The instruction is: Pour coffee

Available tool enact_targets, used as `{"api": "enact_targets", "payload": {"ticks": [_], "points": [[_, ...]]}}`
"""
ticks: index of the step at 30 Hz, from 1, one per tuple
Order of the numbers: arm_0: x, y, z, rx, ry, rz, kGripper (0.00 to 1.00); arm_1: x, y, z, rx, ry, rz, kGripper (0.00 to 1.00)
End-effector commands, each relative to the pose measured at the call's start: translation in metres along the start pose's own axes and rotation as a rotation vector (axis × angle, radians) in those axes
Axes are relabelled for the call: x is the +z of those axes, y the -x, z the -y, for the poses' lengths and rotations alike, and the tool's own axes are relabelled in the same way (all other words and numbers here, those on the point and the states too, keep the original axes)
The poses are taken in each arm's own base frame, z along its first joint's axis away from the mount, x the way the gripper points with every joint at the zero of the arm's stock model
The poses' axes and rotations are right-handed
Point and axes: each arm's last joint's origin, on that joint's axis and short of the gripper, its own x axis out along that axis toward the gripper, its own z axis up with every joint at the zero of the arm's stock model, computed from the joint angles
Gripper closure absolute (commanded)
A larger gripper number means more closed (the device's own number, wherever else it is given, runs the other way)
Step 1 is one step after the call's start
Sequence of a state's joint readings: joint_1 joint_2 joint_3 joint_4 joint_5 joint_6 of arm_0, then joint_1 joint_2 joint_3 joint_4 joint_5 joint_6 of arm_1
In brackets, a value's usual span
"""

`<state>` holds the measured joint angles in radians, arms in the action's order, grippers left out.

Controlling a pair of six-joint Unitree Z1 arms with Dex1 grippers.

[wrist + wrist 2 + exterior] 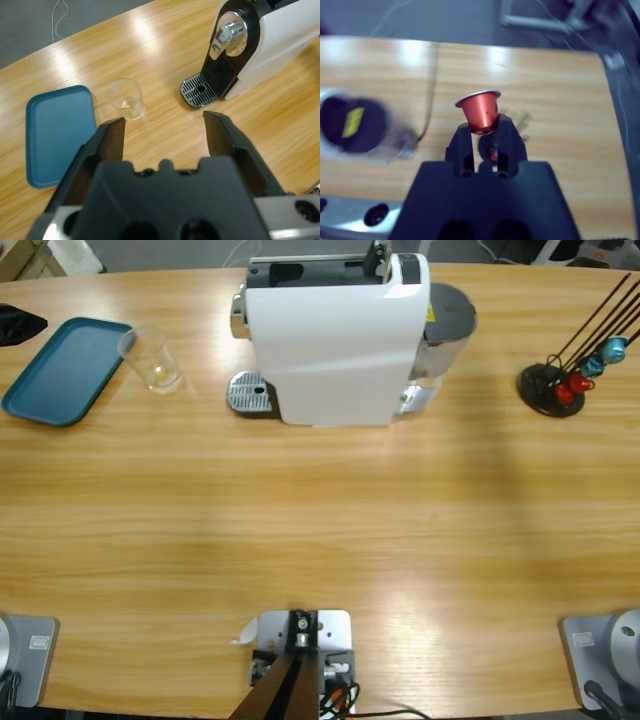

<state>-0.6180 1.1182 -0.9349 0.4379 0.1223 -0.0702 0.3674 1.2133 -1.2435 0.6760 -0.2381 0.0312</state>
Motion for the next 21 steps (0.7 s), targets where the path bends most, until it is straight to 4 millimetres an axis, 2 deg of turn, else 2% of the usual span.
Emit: {"api": "enact_targets", "payload": {"ticks": [1, 3, 6, 9, 16, 21], "points": [[-0.006, -0.015, 0.003, -0.05, -0.013, -0.051, 0.335, 0.011, 0.067, -0.066, 0.432, 0.479, 0.101, 1.0], [-0.006, -0.015, 0.005, -0.065, -0.02, -0.053, 0.335, 0.016, 0.077, -0.075, 0.477, 0.548, 0.074, 1.0], [-0.008, -0.015, 0.006, -0.076, -0.028, -0.057, 0.335, 0.022, 0.09, -0.076, 0.493, 0.617, 0.038, 1.0], [-0.008, -0.016, 0.009, -0.093, -0.042, -0.067, 0.335, 0.024, 0.091, -0.088, 0.532, 0.656, 0.033, 1.0], [-0.008, -0.025, 0.013, -0.119, -0.057, -0.092, 0.335, 0.031, 0.056, -0.16, 0.665, 0.788, -0.014, 1.0], [-0.008, -0.027, 0.013, -0.119, -0.062, -0.096, 0.345, 0.034, 0.026, -0.198, 0.713, 0.855, -0.005, 1.0]]}}
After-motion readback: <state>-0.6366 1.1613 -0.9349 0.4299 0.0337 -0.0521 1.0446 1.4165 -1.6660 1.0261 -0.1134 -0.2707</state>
